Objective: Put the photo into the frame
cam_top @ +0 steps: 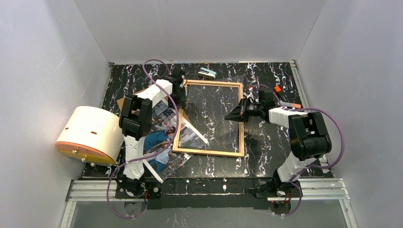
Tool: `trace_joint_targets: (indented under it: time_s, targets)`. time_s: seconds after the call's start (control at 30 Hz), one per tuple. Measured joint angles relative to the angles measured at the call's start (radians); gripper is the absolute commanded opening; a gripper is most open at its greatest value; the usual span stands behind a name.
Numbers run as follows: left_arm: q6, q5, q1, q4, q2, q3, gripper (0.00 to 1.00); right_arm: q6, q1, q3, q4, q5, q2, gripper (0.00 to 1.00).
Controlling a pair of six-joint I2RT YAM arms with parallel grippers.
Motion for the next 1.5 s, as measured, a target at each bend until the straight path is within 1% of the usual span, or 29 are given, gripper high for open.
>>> trace_joint_targets:
  time_s: [0.17,0.3,0.47,0.57,0.63,0.8,0.83,1.0,1.23,1.5]
  targets:
    - [-0.016,0.030,0.029,-0.015,-0.007,-0.005,0.48,-0.051,0.001,0.069,-0.064,0.003,-0.024,0.01]
    - [-0.027,0.084,0.060,0.001,-0.039,-0.042,0.50,-0.083,0.001,0.117,-0.115,-0.001,-0.026,0.01]
    - [-0.034,0.159,0.090,0.041,-0.079,-0.098,0.58,-0.099,0.001,0.169,-0.163,-0.027,-0.026,0.01]
    - [-0.038,0.191,0.105,0.067,-0.110,-0.131,0.61,-0.119,0.002,0.201,-0.188,-0.048,-0.026,0.01]
    - [-0.040,0.201,0.108,0.076,-0.127,-0.137,0.59,-0.134,0.007,0.216,-0.205,-0.059,-0.026,0.01]
    - [-0.047,0.205,0.117,0.106,-0.153,-0.141,0.45,-0.164,0.025,0.257,-0.245,-0.083,-0.026,0.01]
    - [-0.049,0.205,0.119,0.108,-0.154,-0.143,0.43,-0.167,0.029,0.265,-0.248,-0.088,-0.026,0.01]
    - [-0.051,0.208,0.128,0.112,-0.154,-0.171,0.40,-0.171,0.050,0.301,-0.259,-0.119,-0.024,0.01]
    - [-0.052,0.217,0.133,0.104,-0.150,-0.179,0.36,-0.185,0.061,0.303,-0.266,-0.148,-0.002,0.01]
    - [-0.049,0.222,0.133,0.101,-0.142,-0.180,0.33,-0.250,0.075,0.310,-0.270,-0.155,0.023,0.01]
